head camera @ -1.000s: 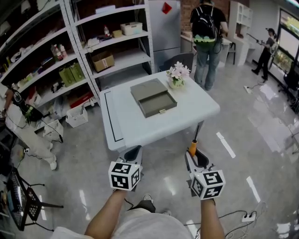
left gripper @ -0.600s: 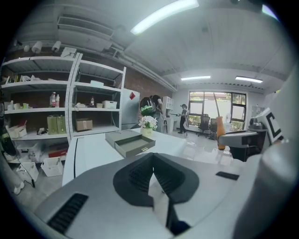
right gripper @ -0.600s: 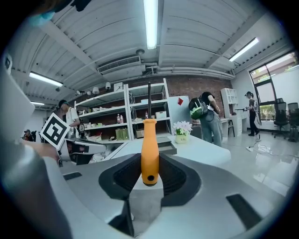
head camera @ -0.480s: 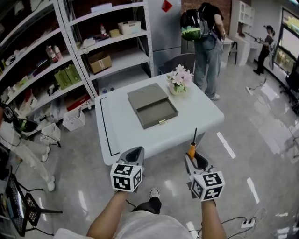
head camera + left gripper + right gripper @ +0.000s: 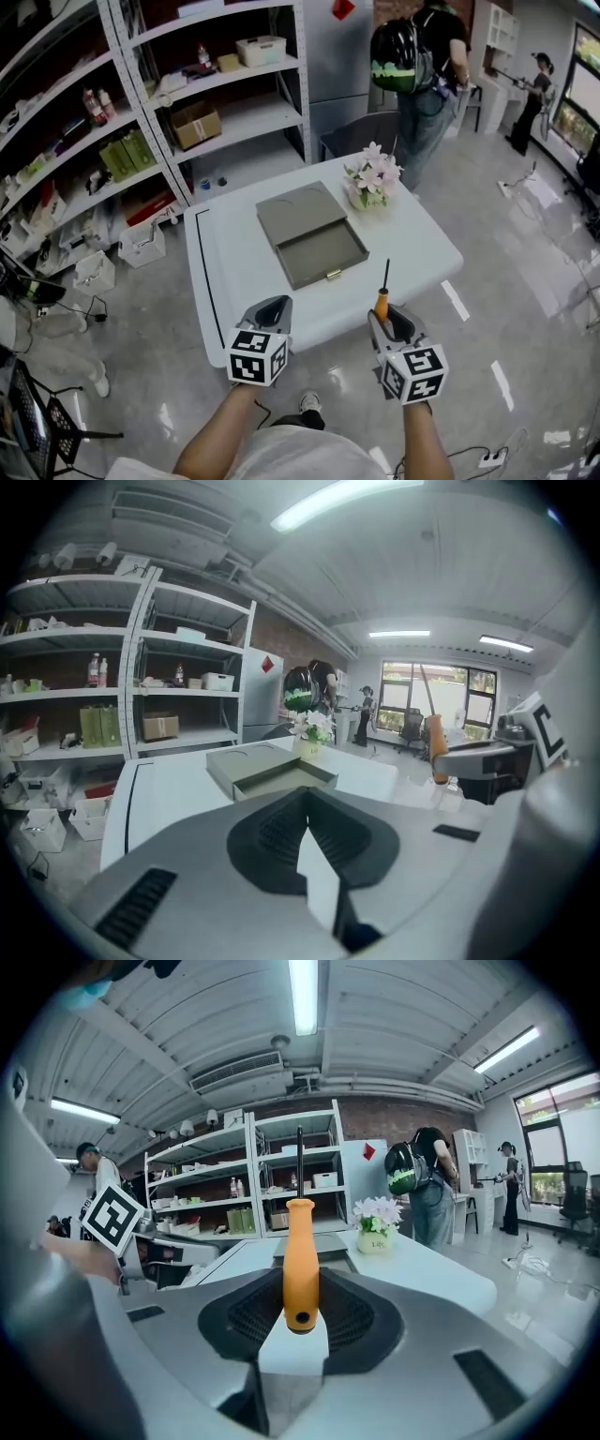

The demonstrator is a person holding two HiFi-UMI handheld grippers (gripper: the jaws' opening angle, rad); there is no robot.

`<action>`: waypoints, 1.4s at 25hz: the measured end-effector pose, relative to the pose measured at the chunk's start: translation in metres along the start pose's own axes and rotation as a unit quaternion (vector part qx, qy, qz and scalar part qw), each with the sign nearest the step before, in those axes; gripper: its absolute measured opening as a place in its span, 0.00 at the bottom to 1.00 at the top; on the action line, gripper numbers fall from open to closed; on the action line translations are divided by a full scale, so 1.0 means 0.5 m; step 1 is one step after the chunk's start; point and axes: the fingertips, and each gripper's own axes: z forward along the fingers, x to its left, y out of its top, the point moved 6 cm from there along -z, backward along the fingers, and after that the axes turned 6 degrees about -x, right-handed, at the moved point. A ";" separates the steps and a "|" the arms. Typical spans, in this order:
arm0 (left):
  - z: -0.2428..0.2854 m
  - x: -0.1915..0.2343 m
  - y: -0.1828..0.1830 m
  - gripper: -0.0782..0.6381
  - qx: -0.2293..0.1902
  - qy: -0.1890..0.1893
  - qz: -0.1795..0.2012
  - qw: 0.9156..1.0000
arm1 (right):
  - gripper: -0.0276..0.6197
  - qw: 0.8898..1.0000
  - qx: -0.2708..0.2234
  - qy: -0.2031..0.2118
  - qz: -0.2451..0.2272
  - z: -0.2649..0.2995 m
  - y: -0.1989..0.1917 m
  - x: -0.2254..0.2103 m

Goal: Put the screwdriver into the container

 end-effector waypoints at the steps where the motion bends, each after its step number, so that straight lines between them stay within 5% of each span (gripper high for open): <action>1: 0.009 0.013 0.002 0.12 0.000 0.001 -0.003 1.000 | 0.23 1.000 0.002 0.001 -0.001 0.016 0.003 0.000; 23: 0.126 0.131 0.028 0.12 0.002 0.011 -0.032 0.999 | 0.23 0.991 0.054 0.045 -0.112 0.223 0.070 -0.040; 35: 0.193 0.157 0.009 0.12 0.011 0.119 -0.065 0.991 | 0.23 0.970 0.078 0.167 -0.156 0.387 0.070 -0.120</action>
